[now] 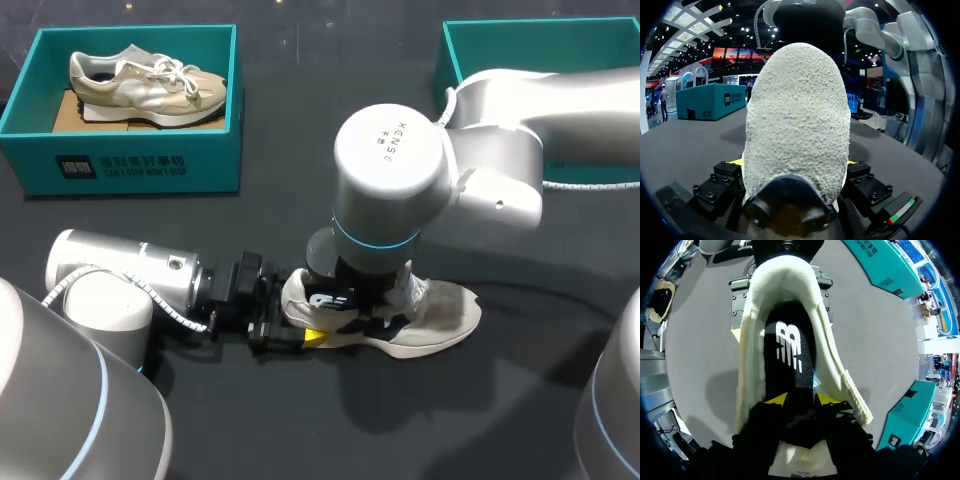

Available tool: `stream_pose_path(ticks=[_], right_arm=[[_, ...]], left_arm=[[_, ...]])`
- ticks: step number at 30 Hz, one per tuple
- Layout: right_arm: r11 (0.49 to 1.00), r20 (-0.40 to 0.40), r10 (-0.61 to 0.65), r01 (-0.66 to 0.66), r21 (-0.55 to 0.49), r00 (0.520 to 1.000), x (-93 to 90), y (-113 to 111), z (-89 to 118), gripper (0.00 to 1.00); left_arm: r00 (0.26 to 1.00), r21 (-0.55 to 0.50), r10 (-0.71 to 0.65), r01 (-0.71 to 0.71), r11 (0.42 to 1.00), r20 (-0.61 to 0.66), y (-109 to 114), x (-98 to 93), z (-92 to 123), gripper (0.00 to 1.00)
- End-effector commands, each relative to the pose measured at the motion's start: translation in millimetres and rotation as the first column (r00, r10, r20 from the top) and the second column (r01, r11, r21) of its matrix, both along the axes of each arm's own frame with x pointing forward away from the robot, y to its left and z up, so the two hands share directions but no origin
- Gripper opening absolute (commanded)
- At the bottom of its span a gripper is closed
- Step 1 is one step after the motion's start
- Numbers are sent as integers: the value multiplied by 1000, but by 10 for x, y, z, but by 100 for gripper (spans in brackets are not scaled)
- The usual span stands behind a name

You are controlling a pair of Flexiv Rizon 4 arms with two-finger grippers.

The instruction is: Take the shoe out of the shoebox, open the shoe tongue, remove and reinsert the insole, then place the shoe into the shoebox

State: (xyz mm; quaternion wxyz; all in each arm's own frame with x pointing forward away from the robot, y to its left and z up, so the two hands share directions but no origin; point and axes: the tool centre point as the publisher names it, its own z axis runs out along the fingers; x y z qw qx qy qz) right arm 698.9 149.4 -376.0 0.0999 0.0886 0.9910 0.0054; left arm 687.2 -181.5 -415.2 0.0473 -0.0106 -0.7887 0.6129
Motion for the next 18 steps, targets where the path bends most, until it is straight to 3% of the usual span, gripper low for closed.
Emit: stream_pose_path(ticks=[1,10,18], right_arm=[[1000,-22,10,-10,12,1000,77,-30,-56,38],[998,-114,58,-53,45,992,184,-17,-184,43],[995,-192,70,-56,79,979,63,-16,-307,41]], left_arm=[[1000,1,0,0,1000,0,-3,19,-20,0],[1000,1,0,0,1000,0,-3,19,-20,0],[1000,1,0,0,1000,0,-3,19,-20,0]])
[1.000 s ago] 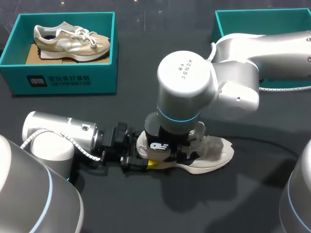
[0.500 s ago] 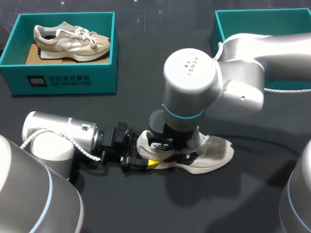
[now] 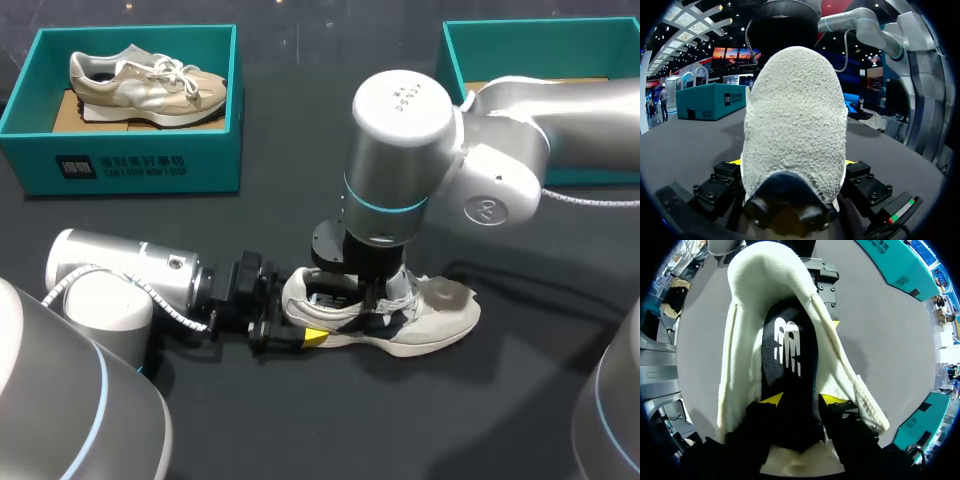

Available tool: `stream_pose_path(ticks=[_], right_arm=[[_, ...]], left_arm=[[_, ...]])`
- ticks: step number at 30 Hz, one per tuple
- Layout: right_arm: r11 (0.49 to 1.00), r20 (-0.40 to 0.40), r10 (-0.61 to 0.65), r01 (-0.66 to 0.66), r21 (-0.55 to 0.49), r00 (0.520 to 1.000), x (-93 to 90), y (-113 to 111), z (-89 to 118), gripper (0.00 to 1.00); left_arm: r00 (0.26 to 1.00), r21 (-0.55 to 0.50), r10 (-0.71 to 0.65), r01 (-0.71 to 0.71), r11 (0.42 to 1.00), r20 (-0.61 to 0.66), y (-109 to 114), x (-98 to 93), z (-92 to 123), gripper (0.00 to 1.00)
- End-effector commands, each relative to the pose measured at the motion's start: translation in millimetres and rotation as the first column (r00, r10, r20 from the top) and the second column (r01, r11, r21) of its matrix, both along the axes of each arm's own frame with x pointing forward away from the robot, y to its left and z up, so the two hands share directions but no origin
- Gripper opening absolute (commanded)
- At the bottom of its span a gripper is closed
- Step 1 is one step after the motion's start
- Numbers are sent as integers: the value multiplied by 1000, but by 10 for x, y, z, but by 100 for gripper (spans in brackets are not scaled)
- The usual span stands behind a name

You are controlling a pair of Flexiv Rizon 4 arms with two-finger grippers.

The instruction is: Take the shoe out of the shoebox, open the shoe tongue, remove and reinsert the insole, then place the shoe into the shoebox

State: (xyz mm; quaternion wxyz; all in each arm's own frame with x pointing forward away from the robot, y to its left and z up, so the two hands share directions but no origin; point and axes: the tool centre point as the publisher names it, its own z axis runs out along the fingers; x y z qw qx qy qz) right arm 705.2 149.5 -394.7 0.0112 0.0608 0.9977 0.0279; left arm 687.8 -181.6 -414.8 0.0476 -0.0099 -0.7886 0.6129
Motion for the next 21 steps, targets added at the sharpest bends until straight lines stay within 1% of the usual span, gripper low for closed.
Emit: stream_pose_path(ticks=[1,4,6,7,9,10,17,21], right_arm=[[1000,-30,-1,2,20,1000,-27,-20,-132,39],[999,-46,-12,13,31,999,-101,-23,-156,36],[999,-49,-17,19,37,999,-141,-28,-166,32],[999,-51,-21,23,40,998,-159,-28,-167,27],[999,-50,-28,31,43,998,-189,-29,-162,2],[998,-46,-30,32,45,998,-201,-28,-154,0],[997,-9,-32,32,65,999,-252,-44,-86,0],[995,30,-27,24,94,999,-266,-70,-43,0]], left_arm=[[1000,1,0,0,1000,1,-2,12,-24,0],[1000,1,0,0,1000,1,-2,12,-24,0],[1000,1,0,0,1000,1,-2,12,-24,0],[1000,1,0,0,1000,1,-2,12,-24,0],[1000,1,0,0,1000,1,-2,12,-24,0],[1000,1,0,0,1000,1,-2,12,-24,0],[1000,1,0,0,1000,1,-2,12,-24,0],[1000,1,0,0,1000,1,-2,12,-24,0]])
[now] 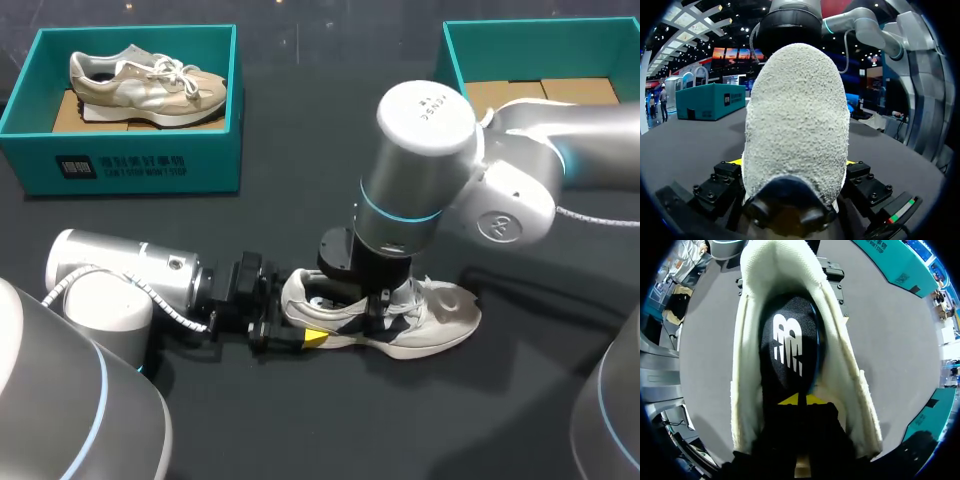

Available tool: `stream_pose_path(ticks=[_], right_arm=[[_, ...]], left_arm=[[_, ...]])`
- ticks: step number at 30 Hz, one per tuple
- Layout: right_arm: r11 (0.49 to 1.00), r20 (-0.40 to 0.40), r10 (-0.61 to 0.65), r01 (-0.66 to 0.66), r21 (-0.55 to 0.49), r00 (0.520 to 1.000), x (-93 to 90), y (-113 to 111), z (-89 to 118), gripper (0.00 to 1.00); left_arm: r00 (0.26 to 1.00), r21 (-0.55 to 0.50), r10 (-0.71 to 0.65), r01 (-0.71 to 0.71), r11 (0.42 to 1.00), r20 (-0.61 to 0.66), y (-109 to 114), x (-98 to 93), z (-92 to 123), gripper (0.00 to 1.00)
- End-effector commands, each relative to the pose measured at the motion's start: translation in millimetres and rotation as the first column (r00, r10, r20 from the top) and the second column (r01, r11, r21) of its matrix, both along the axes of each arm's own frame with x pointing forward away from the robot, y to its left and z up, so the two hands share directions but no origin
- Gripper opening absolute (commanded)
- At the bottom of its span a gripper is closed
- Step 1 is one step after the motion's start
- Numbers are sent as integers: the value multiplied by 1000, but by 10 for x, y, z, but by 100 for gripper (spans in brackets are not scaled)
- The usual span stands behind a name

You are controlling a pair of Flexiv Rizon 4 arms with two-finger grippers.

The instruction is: Take the shoe out of the shoebox, open the shoe tongue, remove and reinsert the insole, then place the shoe into the shoebox

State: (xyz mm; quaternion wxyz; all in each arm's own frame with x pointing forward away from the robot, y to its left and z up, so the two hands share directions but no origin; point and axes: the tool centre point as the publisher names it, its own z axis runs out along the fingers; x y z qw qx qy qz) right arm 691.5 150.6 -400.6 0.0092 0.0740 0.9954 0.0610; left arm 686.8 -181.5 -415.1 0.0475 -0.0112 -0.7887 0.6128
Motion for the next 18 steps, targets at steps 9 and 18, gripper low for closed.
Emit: stream_pose_path(ticks=[9,18], right_arm=[[985,219,18,-55,162,975,-175,-161,147,0],[964,320,42,-122,235,946,-165,-216,243,0]], left_arm=[[1000,1,2,-2,1000,0,-3,22,-22,0],[1000,1,2,-2,1000,0,-3,22,-22,0]])
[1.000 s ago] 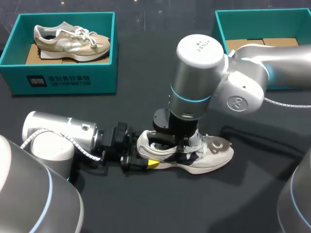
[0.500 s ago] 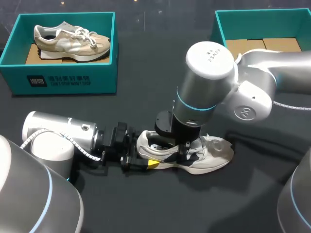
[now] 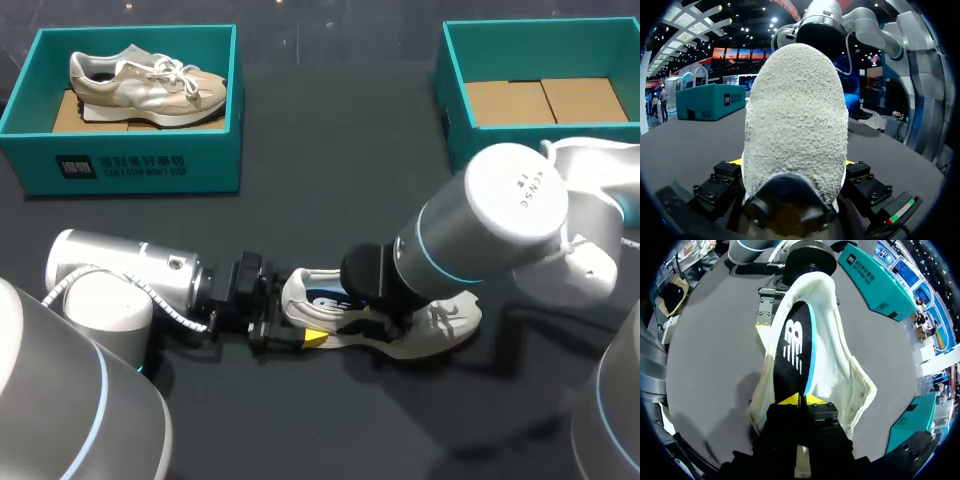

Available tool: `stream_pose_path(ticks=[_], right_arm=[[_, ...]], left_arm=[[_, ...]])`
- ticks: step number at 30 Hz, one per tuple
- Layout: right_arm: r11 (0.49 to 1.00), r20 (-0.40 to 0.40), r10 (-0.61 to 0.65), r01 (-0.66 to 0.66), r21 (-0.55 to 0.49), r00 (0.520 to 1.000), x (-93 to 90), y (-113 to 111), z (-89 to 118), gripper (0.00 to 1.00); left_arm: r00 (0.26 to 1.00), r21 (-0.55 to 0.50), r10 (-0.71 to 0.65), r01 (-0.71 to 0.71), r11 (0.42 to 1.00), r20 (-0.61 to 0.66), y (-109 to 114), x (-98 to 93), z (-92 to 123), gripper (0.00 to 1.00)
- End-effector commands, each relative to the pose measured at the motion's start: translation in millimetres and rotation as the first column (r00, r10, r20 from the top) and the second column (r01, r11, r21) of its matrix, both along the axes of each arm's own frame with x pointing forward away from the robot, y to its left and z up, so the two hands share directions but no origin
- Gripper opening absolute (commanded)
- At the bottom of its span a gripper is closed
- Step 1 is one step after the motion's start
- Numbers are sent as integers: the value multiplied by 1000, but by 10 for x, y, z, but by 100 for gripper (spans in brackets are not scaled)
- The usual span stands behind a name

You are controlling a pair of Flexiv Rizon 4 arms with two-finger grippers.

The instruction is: Take the shoe out of the shoebox, open the shoe tongue, remove and reinsert the insole, then place the shoe into the shoebox

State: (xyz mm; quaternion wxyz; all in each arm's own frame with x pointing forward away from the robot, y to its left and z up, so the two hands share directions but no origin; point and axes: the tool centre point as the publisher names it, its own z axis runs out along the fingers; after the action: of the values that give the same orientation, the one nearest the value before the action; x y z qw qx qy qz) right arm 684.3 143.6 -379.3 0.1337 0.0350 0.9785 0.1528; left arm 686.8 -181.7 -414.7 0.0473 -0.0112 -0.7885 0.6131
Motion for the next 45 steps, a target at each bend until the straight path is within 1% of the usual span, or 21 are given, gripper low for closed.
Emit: stream_pose_path(ticks=[1,5,7,11,17,21,27,35,40,45], right_arm=[[995,61,33,-38,93,998,-91,-149,39,0],[992,83,52,-61,111,995,-73,-157,76,0],[986,114,68,-85,145,991,-64,-169,80,0],[977,144,81,-107,182,986,-48,-195,75,0],[970,166,95,-129,207,982,-11,-218,88,0],[965,181,118,-156,213,976,17,-218,135,0],[951,227,176,-225,211,958,72,-181,271,0],[925,217,298,-337,173,929,195,45,446,0],[912,198,357,-386,140,913,211,242,512,0],[915,163,368,-388,112,915,185,345,542,0]], left_arm=[[1000,1,2,-2,1000,-1,0,22,-26,0],[1000,1,2,-2,1000,-1,0,22,-26,0],[1000,1,2,-2,1000,-1,0,22,-26,0],[1000,1,2,-2,1000,-1,0,22,-26,0],[1000,1,2,-2,1000,-1,0,22,-26,0],[1000,1,2,-2,1000,-1,0,22,-26,0],[1000,1,2,-2,1000,-1,0,22,-26,0],[1000,1,2,-2,1000,-1,0,22,-26,0],[1000,1,2,-2,1000,-1,0,22,-26,0],[1000,1,2,-2,1000,-1,0,22,-26,0]])
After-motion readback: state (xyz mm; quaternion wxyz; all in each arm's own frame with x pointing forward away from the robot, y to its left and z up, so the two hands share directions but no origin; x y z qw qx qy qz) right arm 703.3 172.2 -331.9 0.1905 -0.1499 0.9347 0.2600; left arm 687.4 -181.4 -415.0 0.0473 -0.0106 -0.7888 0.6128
